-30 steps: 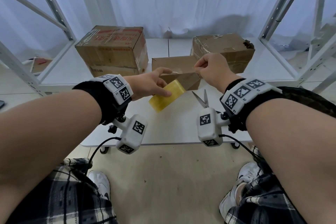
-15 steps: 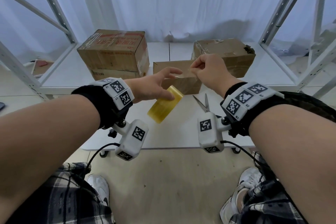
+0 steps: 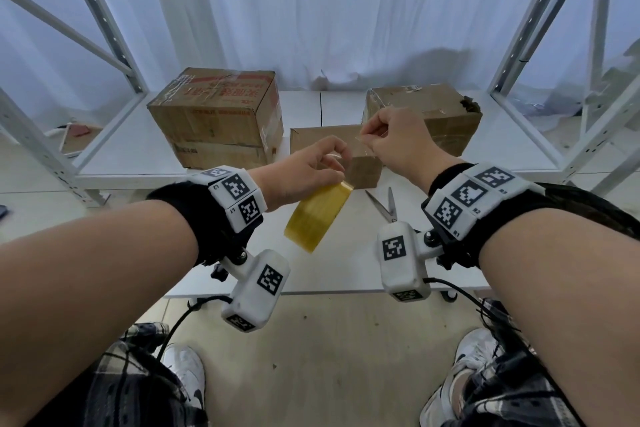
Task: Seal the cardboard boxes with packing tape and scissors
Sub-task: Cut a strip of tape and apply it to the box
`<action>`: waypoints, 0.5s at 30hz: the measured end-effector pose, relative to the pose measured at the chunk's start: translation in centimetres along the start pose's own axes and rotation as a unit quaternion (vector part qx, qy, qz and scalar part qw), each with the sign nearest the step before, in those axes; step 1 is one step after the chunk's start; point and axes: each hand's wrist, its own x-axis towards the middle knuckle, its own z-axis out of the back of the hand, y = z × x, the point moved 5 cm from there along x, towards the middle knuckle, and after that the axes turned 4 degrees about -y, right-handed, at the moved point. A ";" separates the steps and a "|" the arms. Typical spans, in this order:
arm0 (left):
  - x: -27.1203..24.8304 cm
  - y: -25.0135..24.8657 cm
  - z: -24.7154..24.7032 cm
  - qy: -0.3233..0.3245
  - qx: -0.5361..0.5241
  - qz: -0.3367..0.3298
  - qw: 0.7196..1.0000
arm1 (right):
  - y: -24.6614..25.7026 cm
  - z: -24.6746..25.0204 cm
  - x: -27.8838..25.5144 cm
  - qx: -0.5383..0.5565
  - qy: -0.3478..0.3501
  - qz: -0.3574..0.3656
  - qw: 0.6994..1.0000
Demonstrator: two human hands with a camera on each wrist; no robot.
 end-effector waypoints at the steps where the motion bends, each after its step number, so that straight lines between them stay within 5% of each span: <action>1: 0.1 0.0 0.0 -0.007 -0.003 0.002 1.000 | 0.0 0.0 0.0 -0.002 0.001 0.001 1.000; 15: -0.2 0.4 0.7 0.024 0.051 -0.016 0.998 | 0.4 0.8 0.5 -0.010 -0.017 0.016 1.000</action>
